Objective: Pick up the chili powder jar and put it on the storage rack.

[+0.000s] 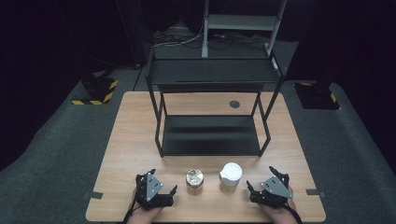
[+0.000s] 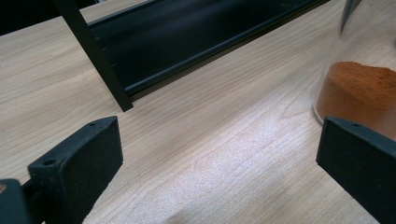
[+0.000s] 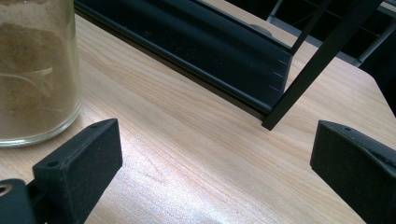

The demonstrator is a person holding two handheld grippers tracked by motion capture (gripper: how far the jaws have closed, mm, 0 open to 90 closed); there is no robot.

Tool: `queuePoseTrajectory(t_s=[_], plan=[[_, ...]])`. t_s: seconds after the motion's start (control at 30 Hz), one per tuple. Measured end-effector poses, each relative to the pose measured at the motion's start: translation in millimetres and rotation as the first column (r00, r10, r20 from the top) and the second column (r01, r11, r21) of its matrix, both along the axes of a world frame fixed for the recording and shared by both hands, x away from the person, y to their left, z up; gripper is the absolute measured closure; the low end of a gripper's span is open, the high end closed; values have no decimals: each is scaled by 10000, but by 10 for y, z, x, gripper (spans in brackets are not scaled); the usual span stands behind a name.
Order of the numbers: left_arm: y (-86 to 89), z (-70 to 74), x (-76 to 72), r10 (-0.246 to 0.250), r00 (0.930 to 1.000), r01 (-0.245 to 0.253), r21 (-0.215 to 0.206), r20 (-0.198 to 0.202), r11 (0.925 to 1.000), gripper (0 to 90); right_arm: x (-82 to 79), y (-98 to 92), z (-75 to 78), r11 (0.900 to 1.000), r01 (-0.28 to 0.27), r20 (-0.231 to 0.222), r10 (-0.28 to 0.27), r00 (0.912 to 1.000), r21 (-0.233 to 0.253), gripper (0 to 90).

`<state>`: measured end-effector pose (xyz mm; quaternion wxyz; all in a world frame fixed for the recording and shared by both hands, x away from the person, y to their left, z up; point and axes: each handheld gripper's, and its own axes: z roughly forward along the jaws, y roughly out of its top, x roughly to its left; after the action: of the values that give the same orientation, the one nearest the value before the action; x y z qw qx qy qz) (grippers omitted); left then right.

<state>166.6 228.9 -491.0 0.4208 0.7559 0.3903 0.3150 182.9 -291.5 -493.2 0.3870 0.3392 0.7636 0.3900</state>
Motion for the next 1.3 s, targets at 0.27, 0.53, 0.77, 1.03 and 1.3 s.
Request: queuePoseTrajectory(t_s=[0.27, 0.53, 0.77, 1.03, 1.3], plan=[[54, 59, -44, -143, 9995, 151, -268, 279, 9995, 6, 13, -47, 1, 9996, 5, -55, -3, 10000, 292, 10], [119, 226, -187, -262, 9940, 335, -674, 1058, 9972, 5, 15, -46, 2, 9997, -71, -46, 72, 10000, 212, 9], [124, 293, -249, -522, 9885, 667, -989, 1419, 9929, 4, 14, -49, 1, 9996, -42, -57, 43, 10000, 275, 9], [63, 325, -251, -988, 9838, 1167, -1165, 1493, 9863, 4, 12, -47, -1, 9998, -99, -18, 99, 9999, 192, 9], [-38, 317, -225, -1553, 9759, 1746, -1216, 1531, 9771, 4, 15, -50, 0, 9997, -103, -34, 104, 9999, 208, 9]])
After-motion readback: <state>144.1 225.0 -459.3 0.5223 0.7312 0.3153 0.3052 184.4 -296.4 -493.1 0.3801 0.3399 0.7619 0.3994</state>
